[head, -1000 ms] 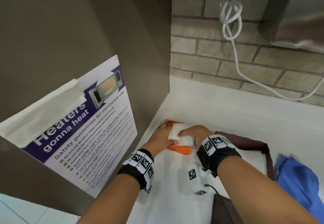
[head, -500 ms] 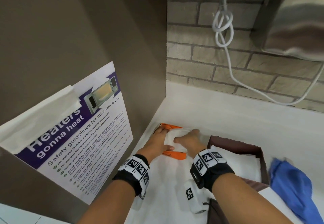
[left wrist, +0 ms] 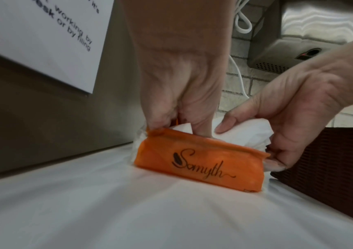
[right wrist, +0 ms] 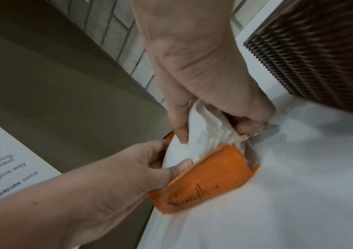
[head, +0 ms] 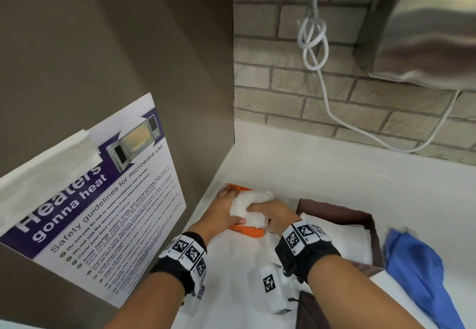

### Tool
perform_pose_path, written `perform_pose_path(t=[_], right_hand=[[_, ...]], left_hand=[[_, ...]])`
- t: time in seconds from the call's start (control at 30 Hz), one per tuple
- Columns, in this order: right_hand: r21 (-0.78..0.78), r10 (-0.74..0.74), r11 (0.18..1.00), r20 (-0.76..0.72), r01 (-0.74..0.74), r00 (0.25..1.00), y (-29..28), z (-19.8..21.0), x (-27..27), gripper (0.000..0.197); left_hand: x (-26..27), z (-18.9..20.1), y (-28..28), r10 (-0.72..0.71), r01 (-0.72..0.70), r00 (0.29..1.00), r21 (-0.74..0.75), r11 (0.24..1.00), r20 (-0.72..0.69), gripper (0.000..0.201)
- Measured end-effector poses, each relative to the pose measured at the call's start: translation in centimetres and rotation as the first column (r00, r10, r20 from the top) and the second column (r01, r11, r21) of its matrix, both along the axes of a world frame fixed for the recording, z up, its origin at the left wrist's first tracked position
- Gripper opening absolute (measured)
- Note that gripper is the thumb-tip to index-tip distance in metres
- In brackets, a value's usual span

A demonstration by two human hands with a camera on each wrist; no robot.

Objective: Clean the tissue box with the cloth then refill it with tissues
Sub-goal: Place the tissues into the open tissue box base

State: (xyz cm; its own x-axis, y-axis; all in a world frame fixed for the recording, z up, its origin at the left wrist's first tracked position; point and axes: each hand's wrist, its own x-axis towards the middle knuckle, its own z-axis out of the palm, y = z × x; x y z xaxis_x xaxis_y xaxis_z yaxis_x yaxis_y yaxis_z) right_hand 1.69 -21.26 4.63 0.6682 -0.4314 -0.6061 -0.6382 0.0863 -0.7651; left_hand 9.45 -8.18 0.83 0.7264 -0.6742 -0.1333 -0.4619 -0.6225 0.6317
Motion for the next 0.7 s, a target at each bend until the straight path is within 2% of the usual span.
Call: perform_pose_path(t=[0.07, 0.13, 0.17, 0.27, 0.3, 0.4, 0.57, 0.7], right_hand=[[0.030, -0.026, 0.999, 0.066, 0.024, 0.998, 0.4, -0.3, -0.4, 0.067], [0.060, -0.105, 0.993, 0.146, 0.098, 0.984, 0.6, -1.2, -0.6, 0.086], [0.069, -0.131, 0.990, 0.185, 0.121, 0.974, 0.7, -1.2, -0.8, 0.083], [0.052, -0.131, 0.991, 0.272, 0.121, 0.953, 1.1, -0.2, -1.9, 0.052], [0.071, -0.124, 0.992, 0.298, 0.108, 0.947, 1.0, 0.0, -2.2, 0.049], [0.130, -0.142, 0.986, 0.355, 0.101, 0.924, 1.1, 0.4, -3.0, 0.056], [0.181, -0.097, 0.983, 0.420, 0.021, 0.902, 0.8, 1.7, -4.0, 0.053], [0.281, -0.156, 0.959, 0.465, 0.021, 0.871, 0.5, 2.5, -4.7, 0.051]], left_hand=[[-0.3, 0.6, 0.2, 0.002, -0.002, 1.000, -0.058, 0.998, -0.003, 0.081], [-0.3, 1.2, 0.5, 0.007, -0.014, 0.999, -0.137, 0.991, -0.053, 0.081], [-0.4, 1.6, 0.6, 0.010, -0.025, 0.996, -0.171, 0.985, -0.088, 0.080], [-0.3, 2.4, 0.9, 0.049, -0.090, 0.982, -0.231, 0.969, -0.180, 0.078], [-0.4, 2.7, 0.8, 0.082, -0.129, 0.978, -0.243, 0.961, -0.193, 0.074], [-0.5, 3.4, 0.6, 0.212, -0.277, 0.949, -0.295, 0.915, -0.234, 0.039], [-0.7, 4.7, 0.6, 0.313, -0.449, 0.856, -0.291, 0.845, -0.411, 0.058], [-0.9, 5.9, 0.3, 0.360, -0.520, 0.798, -0.250, 0.817, -0.484, 0.067]])
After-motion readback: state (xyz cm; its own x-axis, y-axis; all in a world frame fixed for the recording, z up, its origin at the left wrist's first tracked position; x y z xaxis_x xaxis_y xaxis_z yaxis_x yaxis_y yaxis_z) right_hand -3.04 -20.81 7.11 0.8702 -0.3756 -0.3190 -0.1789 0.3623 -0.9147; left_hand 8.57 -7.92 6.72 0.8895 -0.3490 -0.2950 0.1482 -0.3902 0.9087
